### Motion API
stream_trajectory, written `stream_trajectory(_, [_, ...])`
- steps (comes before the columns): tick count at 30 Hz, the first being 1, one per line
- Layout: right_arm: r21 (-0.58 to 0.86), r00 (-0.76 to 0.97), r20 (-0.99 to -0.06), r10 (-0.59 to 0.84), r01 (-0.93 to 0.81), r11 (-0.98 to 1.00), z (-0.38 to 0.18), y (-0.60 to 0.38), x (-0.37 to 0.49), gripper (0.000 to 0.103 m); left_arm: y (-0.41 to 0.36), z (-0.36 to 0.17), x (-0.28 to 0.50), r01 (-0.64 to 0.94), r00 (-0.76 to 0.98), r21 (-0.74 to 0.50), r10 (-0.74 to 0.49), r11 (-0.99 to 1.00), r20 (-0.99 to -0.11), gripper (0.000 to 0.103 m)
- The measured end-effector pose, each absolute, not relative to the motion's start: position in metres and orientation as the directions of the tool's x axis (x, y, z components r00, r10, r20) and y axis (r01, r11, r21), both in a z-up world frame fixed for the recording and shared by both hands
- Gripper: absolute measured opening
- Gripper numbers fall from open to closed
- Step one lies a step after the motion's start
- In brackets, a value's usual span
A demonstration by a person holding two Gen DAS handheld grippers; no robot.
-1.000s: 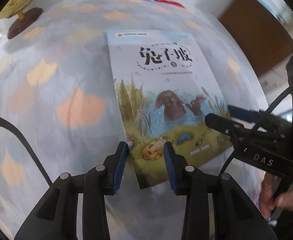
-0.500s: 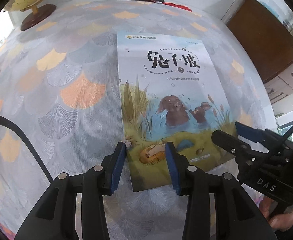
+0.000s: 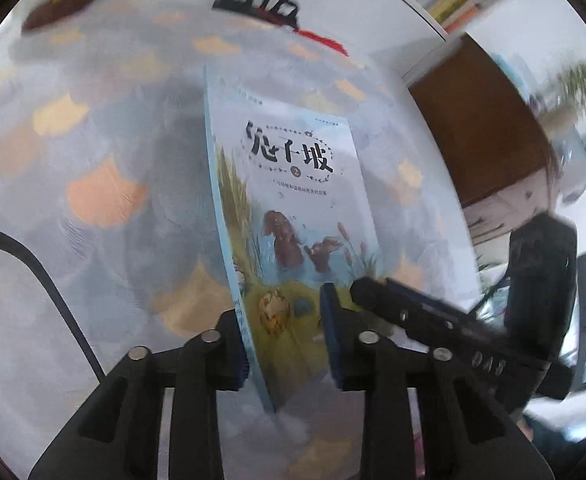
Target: Organize books
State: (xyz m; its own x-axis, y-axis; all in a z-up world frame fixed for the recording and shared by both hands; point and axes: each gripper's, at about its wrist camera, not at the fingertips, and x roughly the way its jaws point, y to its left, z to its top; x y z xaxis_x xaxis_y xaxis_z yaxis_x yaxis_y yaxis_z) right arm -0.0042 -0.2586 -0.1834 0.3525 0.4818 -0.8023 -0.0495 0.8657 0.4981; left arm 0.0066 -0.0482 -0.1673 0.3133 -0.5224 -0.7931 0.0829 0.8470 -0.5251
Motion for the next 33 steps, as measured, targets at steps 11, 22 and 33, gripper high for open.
stream_trajectory(11, [0.880, 0.278, -0.474, 0.835, 0.184, 0.438, -0.221, -0.314, 0.012, 0.086, -0.029, -0.151, 0.046, -0.020, 0.245, -0.875, -0.846, 0.483, -0.473, 0.019])
stream_trajectory(22, [0.663, 0.264, -0.703, 0.661, -0.095, 0.743, -0.187, -0.275, 0.031, 0.028, -0.066, -0.176, 0.034, 0.094, 0.133, -0.516, -0.524, 0.852, -0.841, 0.021])
stream_trajectory(33, [0.243, 0.346, -0.847, 0.403, -0.421, 0.874, -0.151, -0.198, 0.004, 0.028, -0.086, -0.134, -0.005, 0.275, 0.328, -0.249, -0.333, 0.929, -0.884, 0.019])
